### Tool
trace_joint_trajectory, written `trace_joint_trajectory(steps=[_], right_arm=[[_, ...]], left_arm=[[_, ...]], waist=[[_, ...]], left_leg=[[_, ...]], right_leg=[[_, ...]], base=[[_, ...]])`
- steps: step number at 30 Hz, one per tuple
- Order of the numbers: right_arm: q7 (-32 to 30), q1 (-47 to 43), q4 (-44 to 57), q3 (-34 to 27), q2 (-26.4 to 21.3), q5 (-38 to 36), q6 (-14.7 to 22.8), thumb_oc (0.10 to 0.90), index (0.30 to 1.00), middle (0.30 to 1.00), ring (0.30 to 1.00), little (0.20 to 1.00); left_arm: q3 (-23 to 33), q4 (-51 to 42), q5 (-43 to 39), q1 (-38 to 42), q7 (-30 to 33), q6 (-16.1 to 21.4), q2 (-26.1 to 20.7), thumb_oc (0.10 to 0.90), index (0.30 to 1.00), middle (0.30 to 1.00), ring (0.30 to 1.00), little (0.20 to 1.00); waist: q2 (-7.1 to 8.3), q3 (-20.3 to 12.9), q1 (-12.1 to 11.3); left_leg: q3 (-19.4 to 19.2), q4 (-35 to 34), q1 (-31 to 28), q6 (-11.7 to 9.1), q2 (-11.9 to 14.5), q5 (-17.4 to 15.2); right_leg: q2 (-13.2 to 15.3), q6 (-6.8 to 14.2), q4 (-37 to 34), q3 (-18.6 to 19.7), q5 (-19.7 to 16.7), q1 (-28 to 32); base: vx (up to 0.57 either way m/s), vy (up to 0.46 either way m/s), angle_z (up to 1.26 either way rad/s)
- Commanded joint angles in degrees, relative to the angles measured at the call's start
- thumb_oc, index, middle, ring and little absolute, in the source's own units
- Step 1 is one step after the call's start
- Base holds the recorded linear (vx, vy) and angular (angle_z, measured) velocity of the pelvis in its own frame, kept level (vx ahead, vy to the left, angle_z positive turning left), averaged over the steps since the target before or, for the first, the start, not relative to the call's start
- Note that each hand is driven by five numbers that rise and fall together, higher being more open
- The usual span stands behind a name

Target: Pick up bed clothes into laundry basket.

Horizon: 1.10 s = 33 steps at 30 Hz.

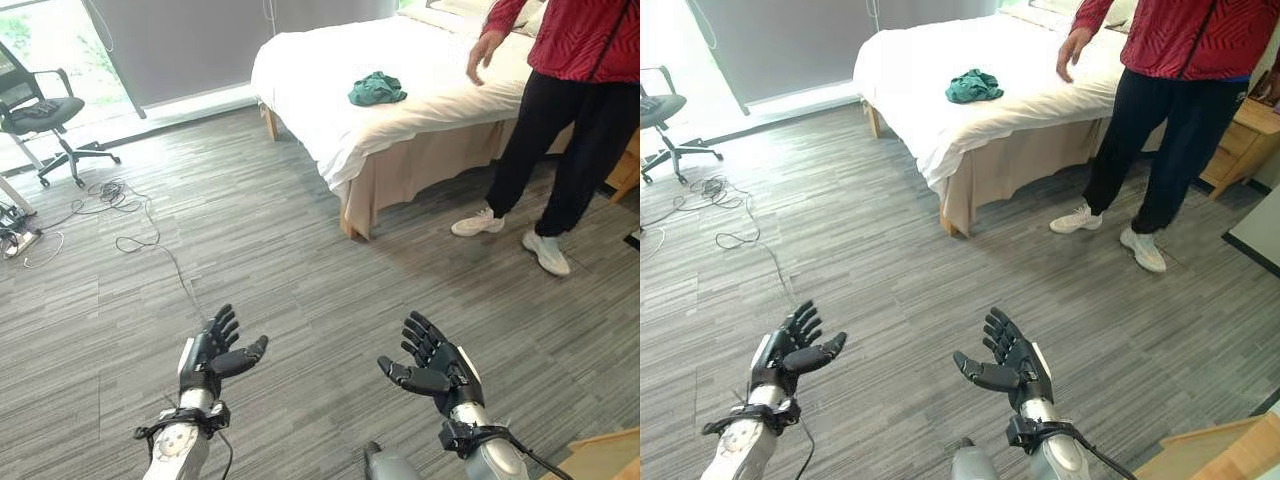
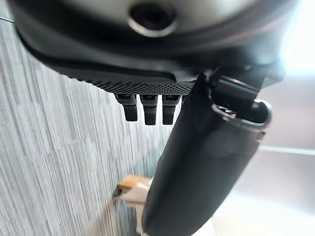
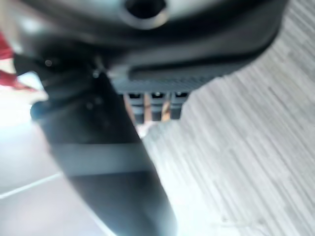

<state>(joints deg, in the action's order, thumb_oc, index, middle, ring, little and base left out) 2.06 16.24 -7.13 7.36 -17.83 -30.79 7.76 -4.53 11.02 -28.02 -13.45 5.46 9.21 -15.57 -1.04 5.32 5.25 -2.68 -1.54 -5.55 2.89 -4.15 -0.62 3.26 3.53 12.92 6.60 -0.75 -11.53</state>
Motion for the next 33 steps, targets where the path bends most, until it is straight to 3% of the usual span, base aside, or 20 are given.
trace_joint_trajectory(steps=[1,11,19,24,25,28,31,33], right_arm=[[1.67,-2.73,6.21,-2.13,-1.67,0.88,3.99,0.8,0.9,0.9,0.9,0.9],[0.72,-2.92,6.99,-0.75,-1.06,0.99,1.83,0.8,0.9,0.9,0.9,0.9],[-0.59,-4.01,8.08,-1.41,-2.53,6.38,2.44,0.8,0.9,0.9,0.9,0.9],[-1.33,-4.64,7.43,-2.29,-2.33,5.7,2.69,0.8,0.9,0.9,0.9,0.9],[0.45,-3.85,0.28,-3.49,-3.45,2.55,2.33,0.8,0.9,0.9,0.9,0.9],[0.75,-5.12,1.51,-2.85,-3.2,0.88,2.63,0.8,0.9,0.9,0.9,0.9],[0.23,-5.35,2.51,-3.13,-6.21,5.81,2.23,0.8,0.9,0.9,0.9,0.9],[-0.52,-5.59,2.14,-3.74,-6.22,5.23,2.22,0.8,0.9,0.9,0.9,0.9]], left_arm=[[-0.25,-5.41,0.65,3.17,-2.42,4.92,-0.67,0.8,0.9,0.9,0.9,0.9],[0.49,-5.89,0.83,0.1,-2.33,3.25,-0.46,0.8,0.9,0.9,0.9,0.9],[0.13,-5.82,1.59,0.81,-1.91,3.69,-1.05,0.8,0.9,0.9,0.9,0.9],[0.09,-5.68,1.92,0.63,-1.8,3.5,-1.19,0.8,0.9,0.9,0.9,0.9],[3.42,-3.44,1.75,4.34,-0.83,4.86,-4.04,0.8,0.9,0.9,0.9,0.9],[4.37,-3.22,-0.22,3.53,0.09,5.0,-2.5,0.8,0.9,0.9,0.9,0.9],[3.1,-2.63,-0.94,4.15,-1.35,4.16,-2.26,0.8,0.9,0.9,0.9,0.9],[2.67,-3.58,-0.52,4.17,-1.46,4.01,-2.62,0.8,0.9,0.9,0.9,0.9]], waist=[[1.77,-2.67,0.23],[2.93,-4.04,-1.05],[3.82,-4.1,-1.39],[4.07,-4.32,-1.63],[2.84,2.92,-0.72],[2.84,1.43,-1.54],[3.45,0.81,-1.62],[3.48,0.81,-1.55]], left_leg=[[2.26,0.91,3.15,-1.77,2.43,-2.25],[2.54,0.72,2.28,-1.45,2.6,-2.68],[2.6,0.48,1.66,-1.44,2.98,-2.79],[2.66,0.28,1.18,-1.37,3.11,-2.93],[-2.71,3.82,7.27,-2.72,5.22,-3.04],[-3.12,4.49,6.78,-3.52,6.29,-3.1],[-2.4,4.61,5.9,-4.23,7.29,-3.0],[-1.54,4.38,5.42,-4.43,7.59,-2.76]], right_leg=[[0.24,2.68,-6.66,-2.73,2.5,7.69],[0.24,2.48,-7.41,-3.51,2.65,9.28],[0.2,2.57,-7.11,-3.65,2.84,9.62],[0.3,2.69,-7.2,-3.6,2.86,9.98],[4.69,4.01,-5.82,-6.26,2.79,6.24],[3.68,3.63,-7.19,-6.23,3.04,7.03],[3.24,3.17,-8.8,-6.88,3.01,8.95],[2.95,2.87,-9.0,-7.37,3.17,9.78]], base=[[0.02,-0.021,-0.12],[0.0,0.0,0.0],[0.0,-0.002,0.0],[0.0,0.0,0.0],[0.0,0.0,0.0],[0.0,-0.116,-0.13],[0.02,-0.106,-0.21],[0.02,-0.078,0.2]])
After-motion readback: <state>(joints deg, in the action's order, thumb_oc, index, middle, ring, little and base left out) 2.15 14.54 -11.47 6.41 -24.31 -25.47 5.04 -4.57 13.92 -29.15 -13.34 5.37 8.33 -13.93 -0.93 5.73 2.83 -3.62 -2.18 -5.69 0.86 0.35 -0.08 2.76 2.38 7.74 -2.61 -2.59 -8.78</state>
